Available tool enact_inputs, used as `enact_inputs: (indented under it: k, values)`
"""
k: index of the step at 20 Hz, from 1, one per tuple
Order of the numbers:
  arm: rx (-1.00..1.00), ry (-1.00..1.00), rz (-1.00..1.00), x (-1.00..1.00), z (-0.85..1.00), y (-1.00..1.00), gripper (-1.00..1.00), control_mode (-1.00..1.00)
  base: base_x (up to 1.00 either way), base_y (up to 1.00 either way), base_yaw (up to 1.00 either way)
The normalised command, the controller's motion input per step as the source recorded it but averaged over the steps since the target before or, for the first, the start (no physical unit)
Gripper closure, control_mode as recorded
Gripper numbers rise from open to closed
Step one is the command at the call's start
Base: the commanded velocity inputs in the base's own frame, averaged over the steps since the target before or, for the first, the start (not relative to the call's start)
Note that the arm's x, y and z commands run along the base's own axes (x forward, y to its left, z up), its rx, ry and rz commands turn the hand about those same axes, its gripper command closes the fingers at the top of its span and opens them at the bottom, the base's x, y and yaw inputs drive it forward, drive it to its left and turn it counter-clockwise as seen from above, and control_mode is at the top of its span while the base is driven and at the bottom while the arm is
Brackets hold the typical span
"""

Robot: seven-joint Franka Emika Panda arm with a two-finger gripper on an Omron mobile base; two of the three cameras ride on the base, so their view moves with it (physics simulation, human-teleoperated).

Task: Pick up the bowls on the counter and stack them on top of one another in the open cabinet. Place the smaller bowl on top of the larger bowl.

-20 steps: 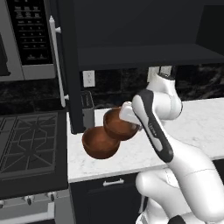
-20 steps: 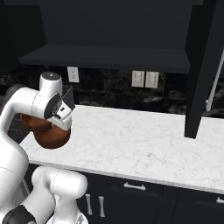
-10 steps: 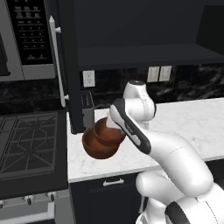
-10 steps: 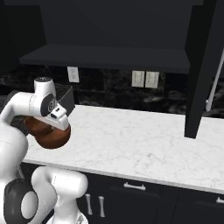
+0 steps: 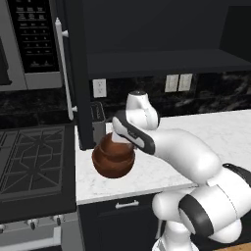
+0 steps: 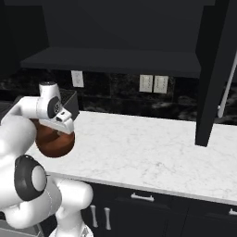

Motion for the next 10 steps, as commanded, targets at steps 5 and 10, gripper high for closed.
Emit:
enact_inputs:
  k: [5, 10]
  values:
    - [0.00, 0.00, 0.00, 0.06, -0.45, 0.05, 1.00, -1.00, 0.00, 0.00, 0.00]
    - [0.00, 0.00, 0.00, 0.17, -0.29, 0.11, -1.00, -1.00, 0.00, 0.00, 0.00]
